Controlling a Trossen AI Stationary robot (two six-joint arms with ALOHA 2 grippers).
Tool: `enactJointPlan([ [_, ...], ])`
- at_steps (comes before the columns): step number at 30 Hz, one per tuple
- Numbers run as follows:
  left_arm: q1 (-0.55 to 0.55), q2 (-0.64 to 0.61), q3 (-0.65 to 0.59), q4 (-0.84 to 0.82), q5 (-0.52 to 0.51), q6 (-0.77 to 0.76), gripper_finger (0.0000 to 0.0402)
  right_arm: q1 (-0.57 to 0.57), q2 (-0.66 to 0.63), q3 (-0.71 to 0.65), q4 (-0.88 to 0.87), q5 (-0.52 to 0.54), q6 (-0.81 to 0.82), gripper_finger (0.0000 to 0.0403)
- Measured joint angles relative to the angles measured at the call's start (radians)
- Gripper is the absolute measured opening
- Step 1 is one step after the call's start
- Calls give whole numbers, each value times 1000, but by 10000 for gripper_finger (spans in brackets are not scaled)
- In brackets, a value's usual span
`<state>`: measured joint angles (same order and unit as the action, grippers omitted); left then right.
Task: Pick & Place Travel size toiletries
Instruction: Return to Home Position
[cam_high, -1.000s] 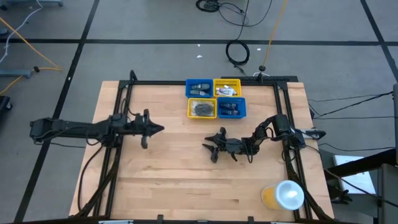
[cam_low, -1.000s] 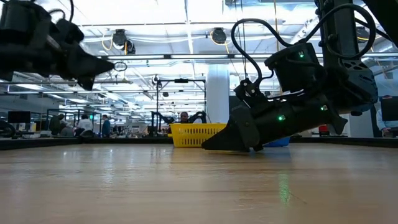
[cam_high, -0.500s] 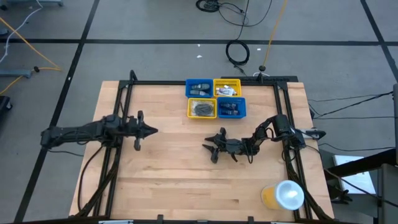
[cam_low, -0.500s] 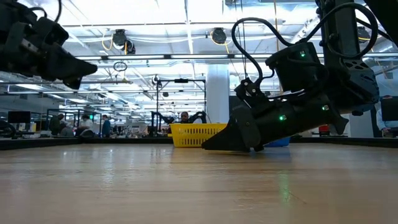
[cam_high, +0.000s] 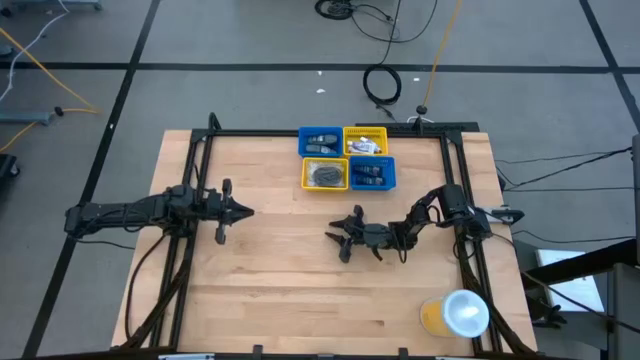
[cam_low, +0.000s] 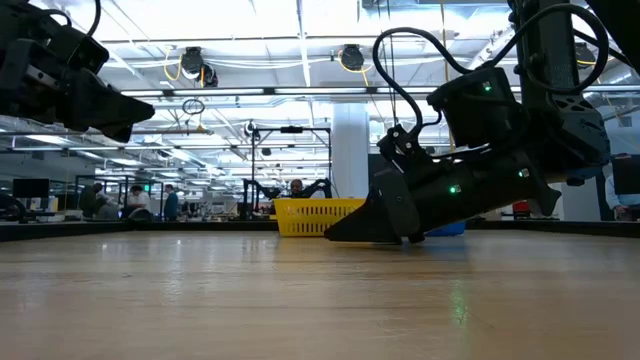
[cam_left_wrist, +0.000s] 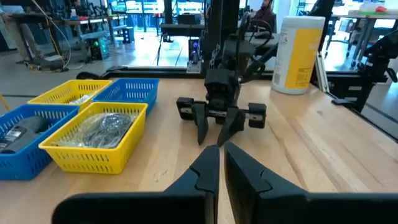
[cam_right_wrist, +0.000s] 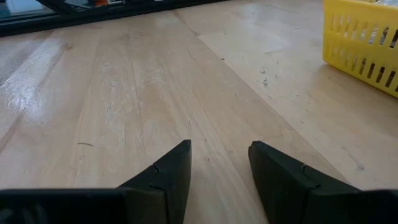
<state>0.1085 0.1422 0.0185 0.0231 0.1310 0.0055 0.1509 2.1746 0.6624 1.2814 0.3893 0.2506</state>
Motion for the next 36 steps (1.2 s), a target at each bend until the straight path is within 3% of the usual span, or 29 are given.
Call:
enactJointPlan([
  [6, 0, 1, 0, 2, 0, 0, 23, -10, -138, -89, -26, -58, -18, 133],
  [16, 0, 1, 0, 3, 0, -3, 2, -100, -746, -383, -327, -282, 83, 57],
  [29, 0, 1, 0, 4, -1, -3, 26, -106, -1569, -639, -615, -289, 13, 2],
  [36, 0, 1, 0, 4, -1, -3, 10, -105, -1807, -644, -889, -288, -98, 1],
])
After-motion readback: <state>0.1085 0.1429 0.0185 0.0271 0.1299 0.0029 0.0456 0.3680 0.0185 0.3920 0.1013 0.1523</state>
